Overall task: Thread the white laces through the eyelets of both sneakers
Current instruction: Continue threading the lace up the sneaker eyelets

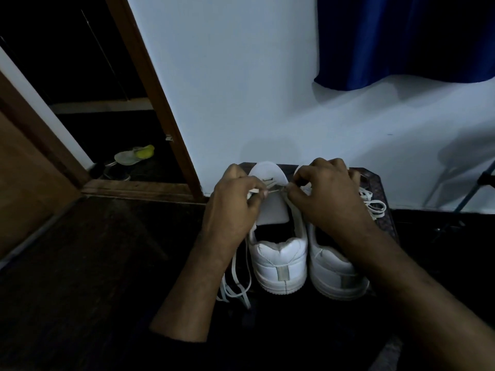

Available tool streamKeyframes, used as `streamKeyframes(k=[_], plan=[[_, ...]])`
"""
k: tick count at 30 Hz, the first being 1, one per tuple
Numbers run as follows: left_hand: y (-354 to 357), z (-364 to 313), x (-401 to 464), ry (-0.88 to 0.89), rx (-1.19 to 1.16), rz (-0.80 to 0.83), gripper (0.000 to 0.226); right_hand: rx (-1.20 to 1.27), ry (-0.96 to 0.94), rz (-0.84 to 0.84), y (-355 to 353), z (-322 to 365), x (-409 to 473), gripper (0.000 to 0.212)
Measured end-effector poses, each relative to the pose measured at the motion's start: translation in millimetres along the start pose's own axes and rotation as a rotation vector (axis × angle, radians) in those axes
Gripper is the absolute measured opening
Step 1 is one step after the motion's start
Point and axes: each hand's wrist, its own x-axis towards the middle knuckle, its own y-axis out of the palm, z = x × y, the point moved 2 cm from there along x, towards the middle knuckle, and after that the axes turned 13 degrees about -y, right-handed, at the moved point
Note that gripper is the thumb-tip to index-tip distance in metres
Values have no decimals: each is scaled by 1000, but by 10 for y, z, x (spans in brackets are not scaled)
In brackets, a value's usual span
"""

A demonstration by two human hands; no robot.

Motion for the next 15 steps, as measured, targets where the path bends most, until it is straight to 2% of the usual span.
streamKeyframes(k=[3, 6, 7, 9, 11, 15], plan=[[-3, -3, 9, -21, -153, -92, 7, 5, -5, 2, 19, -11, -2, 17], [-40, 43, 30, -251, -408, -228, 11, 4, -15, 5, 14, -11, -2, 16], [-72, 73, 32, -289, -422, -270, 11, 7, -27, 10, 17, -9, 3, 16], [-132, 102, 15, -278, -200, -306, 11, 44, -69, 29, 35, 8, 14, 19], [-124, 63, -25, -211, -19, -262, 16, 75, -147, 81, 77, 35, 15, 32], [-64, -64, -55, -112, -135, -79, 17, -34, -274, 226, 129, 78, 11, 55]])
